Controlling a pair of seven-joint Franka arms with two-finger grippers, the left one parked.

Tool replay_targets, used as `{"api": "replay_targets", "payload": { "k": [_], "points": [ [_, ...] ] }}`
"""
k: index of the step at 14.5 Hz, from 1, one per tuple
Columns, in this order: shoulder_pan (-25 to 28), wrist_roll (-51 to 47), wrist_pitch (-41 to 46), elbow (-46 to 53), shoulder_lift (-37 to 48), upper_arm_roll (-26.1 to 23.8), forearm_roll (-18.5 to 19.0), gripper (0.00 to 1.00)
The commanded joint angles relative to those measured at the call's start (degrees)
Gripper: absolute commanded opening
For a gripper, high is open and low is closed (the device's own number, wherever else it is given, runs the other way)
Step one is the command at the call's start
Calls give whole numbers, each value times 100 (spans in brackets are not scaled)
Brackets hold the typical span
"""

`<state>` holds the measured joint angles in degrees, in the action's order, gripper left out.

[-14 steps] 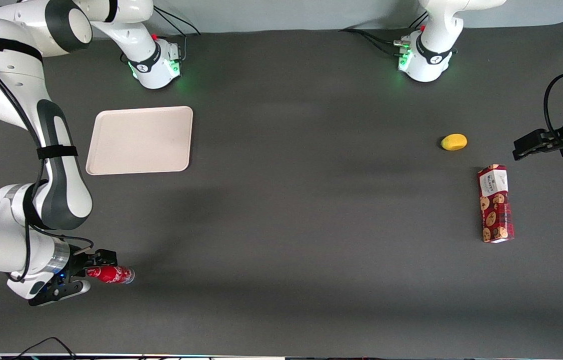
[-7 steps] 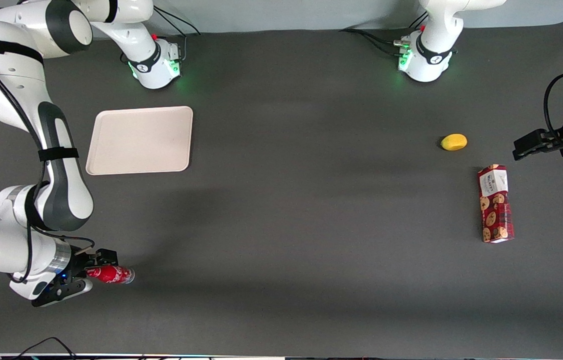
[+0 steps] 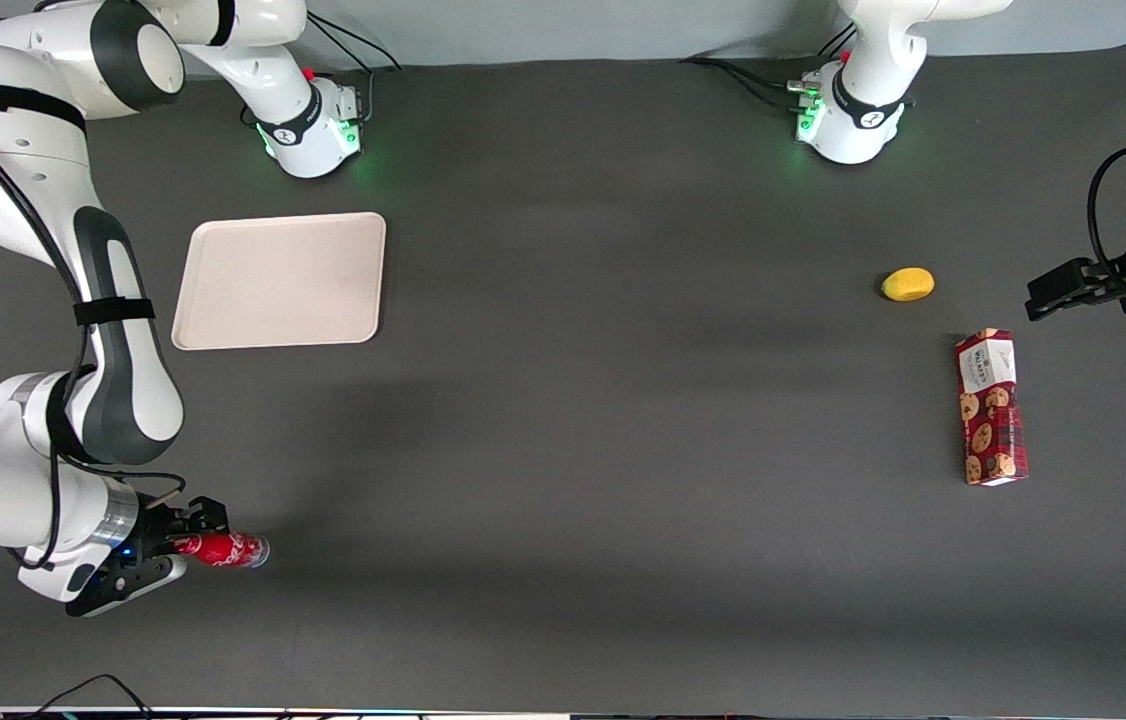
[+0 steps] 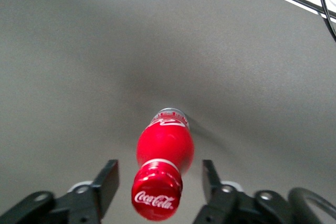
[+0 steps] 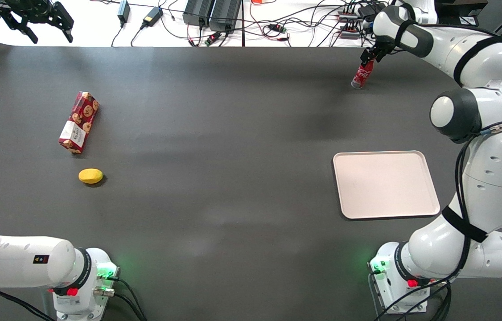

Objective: Place coke bottle on tray
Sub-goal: 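Close the right gripper around the bottle's cap end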

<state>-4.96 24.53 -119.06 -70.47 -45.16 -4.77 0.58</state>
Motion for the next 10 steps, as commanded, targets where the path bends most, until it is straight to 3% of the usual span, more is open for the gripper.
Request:
{"api": "replay_targets", "payload": {
  "k": [1, 2, 3, 7, 10],
  "points": [
    [12, 245, 23, 174, -90, 38, -190, 24],
    [21, 245, 23, 183, -89, 38, -190, 7],
    [30, 254, 23, 183, -89, 46, -181, 0],
    [65, 228, 128, 279, -37, 38, -190, 0],
    [74, 140, 863, 612, 147, 11, -181, 0]
  ]
}}
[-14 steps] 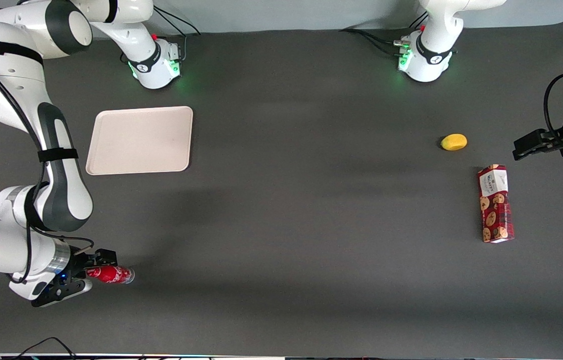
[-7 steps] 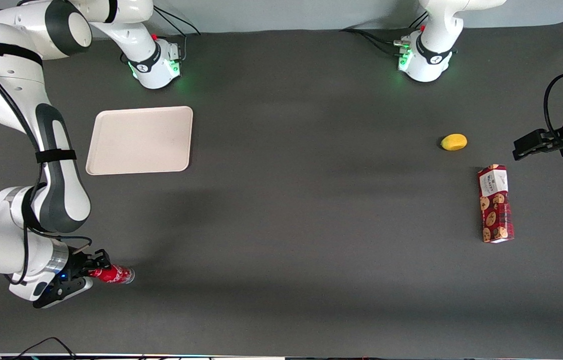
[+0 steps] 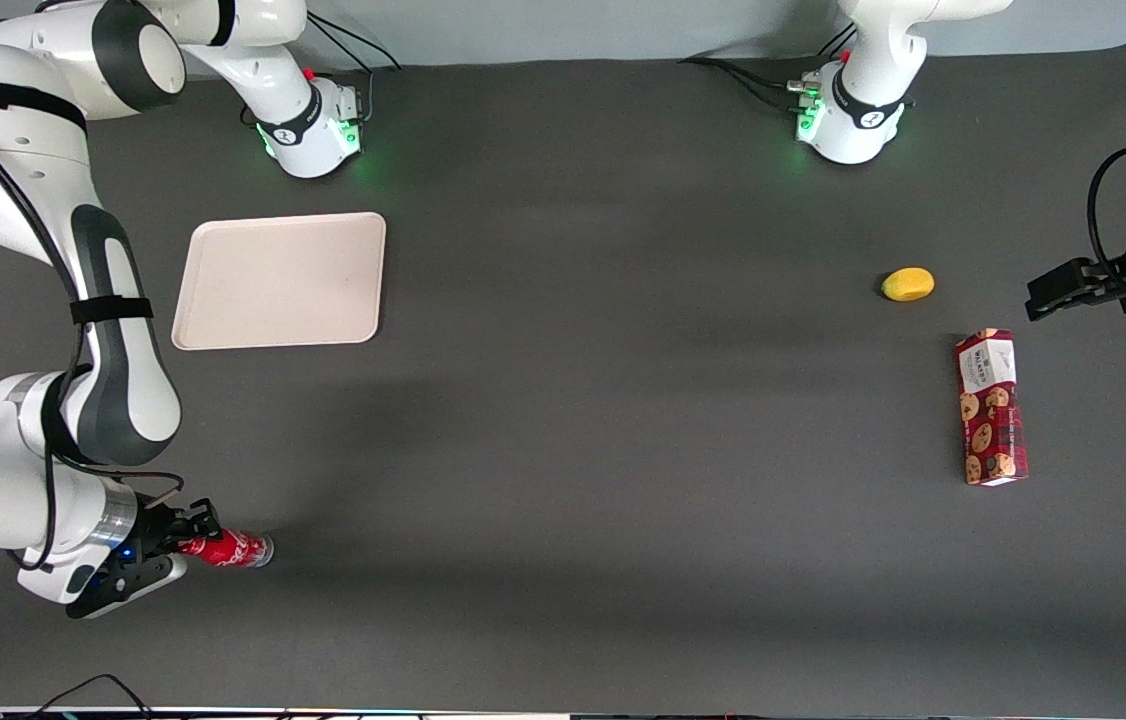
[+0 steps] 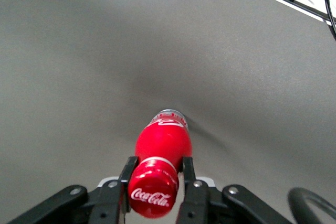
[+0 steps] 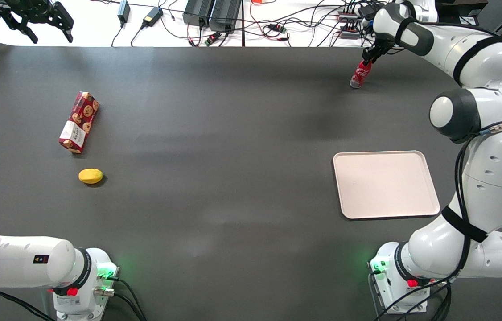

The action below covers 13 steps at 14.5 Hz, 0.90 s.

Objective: Place coke bottle on tray
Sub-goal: 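Lift the bottle and carry it toward the white tray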

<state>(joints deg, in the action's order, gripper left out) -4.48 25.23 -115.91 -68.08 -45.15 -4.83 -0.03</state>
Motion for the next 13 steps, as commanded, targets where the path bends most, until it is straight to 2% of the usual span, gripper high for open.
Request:
{"api": "replay_targets", "payload": {
  "k": [1, 7, 9, 11, 13],
  "points": [
    [35, 70, 970, 505, 286, 17, -120, 0],
    [140, -307, 3589, 612, 1849, 35, -24, 0],
    [149, -352, 3769, 594, 2071, -18, 239, 0],
    [167, -282, 3769, 481, 2106, -9, 301, 0],
    [193, -317, 3446, -158, 2342, -18, 643, 0]
  ]
}}
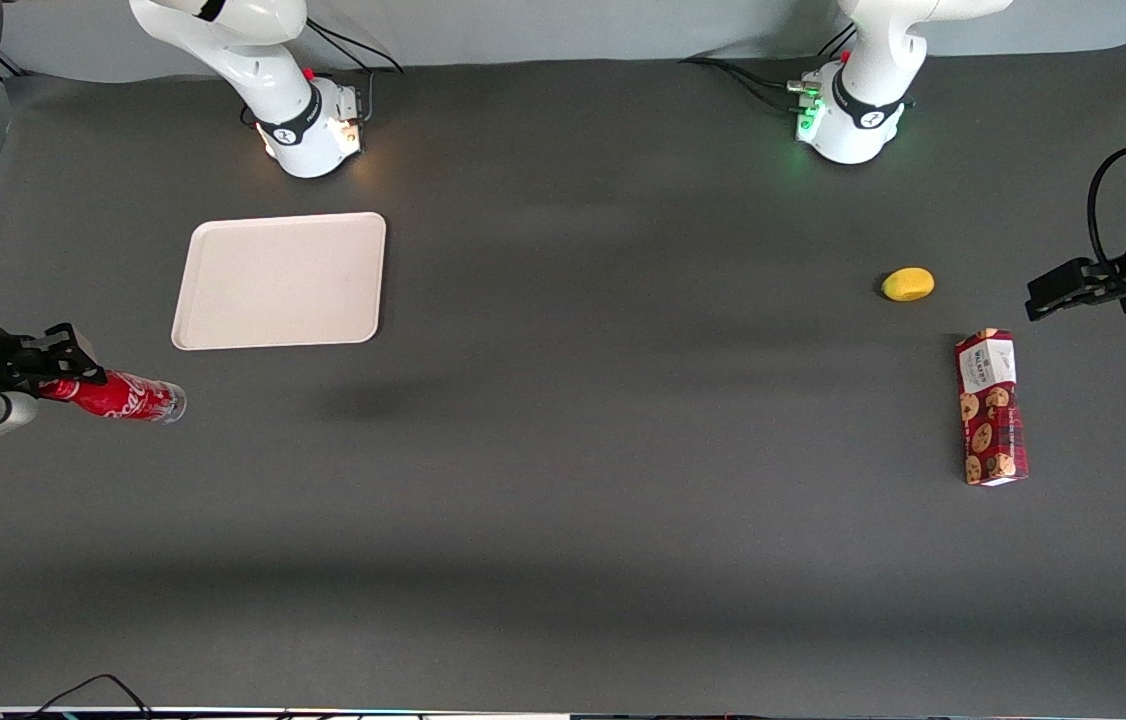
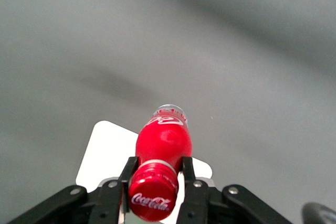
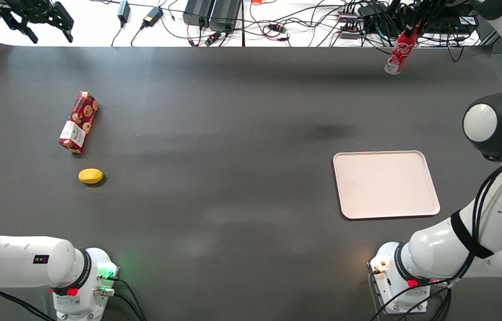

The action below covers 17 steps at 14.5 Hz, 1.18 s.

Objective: Place coke bottle on tray
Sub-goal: 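Lift the bottle and carry it toward the white tray, then lower the bottle onto the tray and open the right gripper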

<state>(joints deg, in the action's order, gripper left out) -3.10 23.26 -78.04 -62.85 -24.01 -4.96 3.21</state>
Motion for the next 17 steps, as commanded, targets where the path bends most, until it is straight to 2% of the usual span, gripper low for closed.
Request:
{"api": "replay_targets", "payload": {
  "k": [1, 3, 9, 11, 15, 16, 17],
  "points": [
    [12, -120, -796, -1416, 569, -5, 320, 0],
    [-128, -120, -1920, -3137, 1491, -5, 294, 0],
    [-813, 257, -3567, -6622, 3505, 4, 267, 0],
    [-1243, 756, -3603, -6993, 3613, 13, 250, 0],
    [-2131, 1435, -4533, -7916, 3675, 13, 180, 0],
    [-2203, 1427, -4675, -8101, 3675, 13, 127, 0],
    [-2264, 1383, -4711, -8225, 3684, 22, -108, 0]
  ]
}}
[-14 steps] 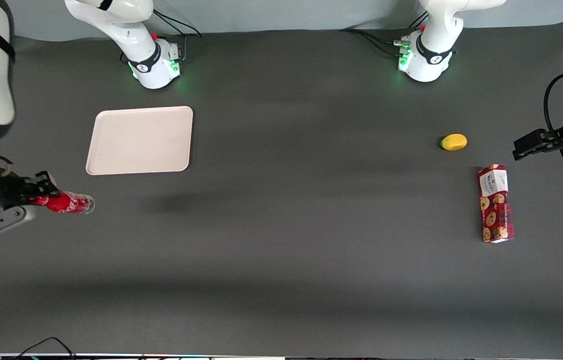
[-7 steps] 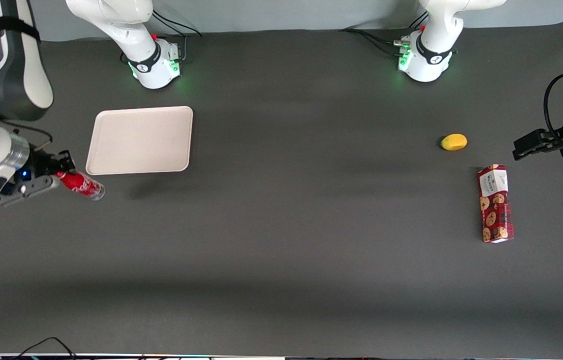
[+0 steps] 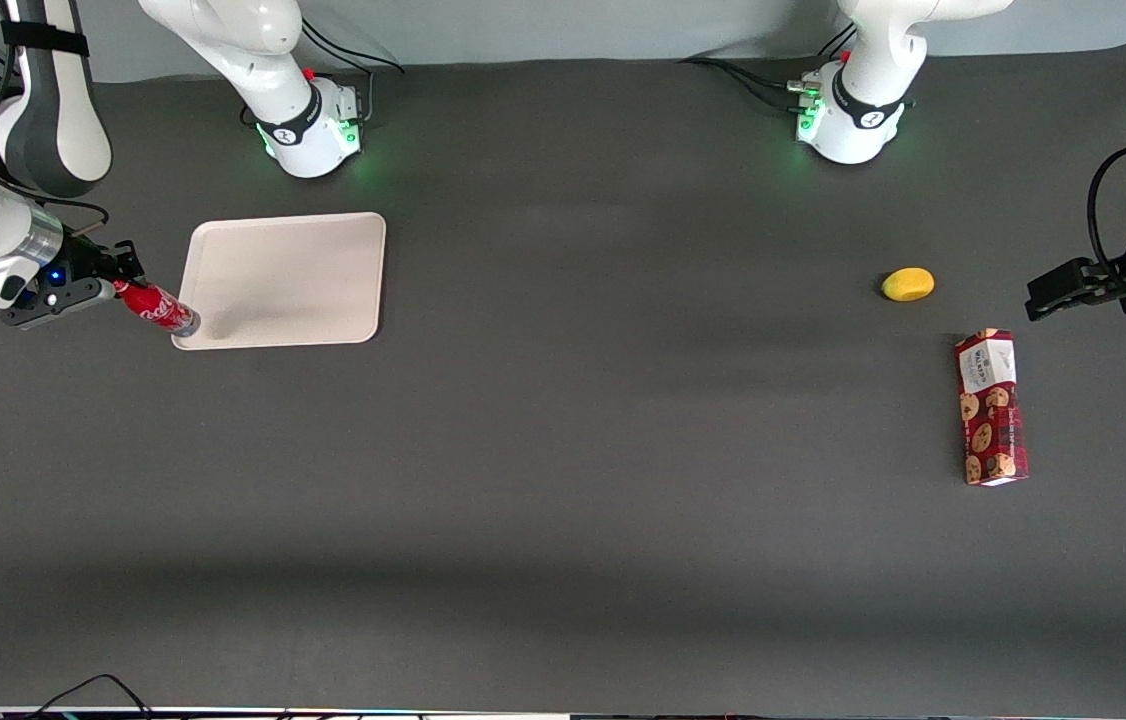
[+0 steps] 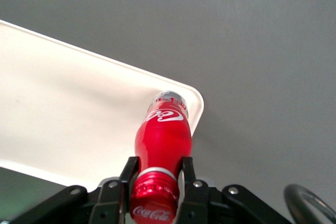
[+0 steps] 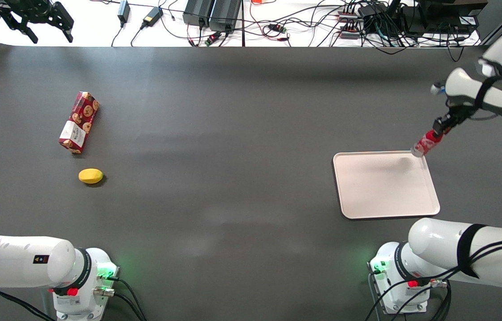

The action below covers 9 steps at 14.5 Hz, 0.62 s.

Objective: Place coke bottle on tray
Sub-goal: 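Lower the bottle onto the tray and open the right gripper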

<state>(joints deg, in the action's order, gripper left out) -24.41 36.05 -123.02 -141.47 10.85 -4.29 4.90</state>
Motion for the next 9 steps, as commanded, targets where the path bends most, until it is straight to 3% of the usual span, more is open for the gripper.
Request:
{"api": "replay_targets", "payload": {
  "k": [1, 9],
  "points": [
    [-152, 60, -231, -460, 233, -72, -462, 0],
    [-161, -28, -680, -856, 242, -72, -481, 0]
  ]
}}
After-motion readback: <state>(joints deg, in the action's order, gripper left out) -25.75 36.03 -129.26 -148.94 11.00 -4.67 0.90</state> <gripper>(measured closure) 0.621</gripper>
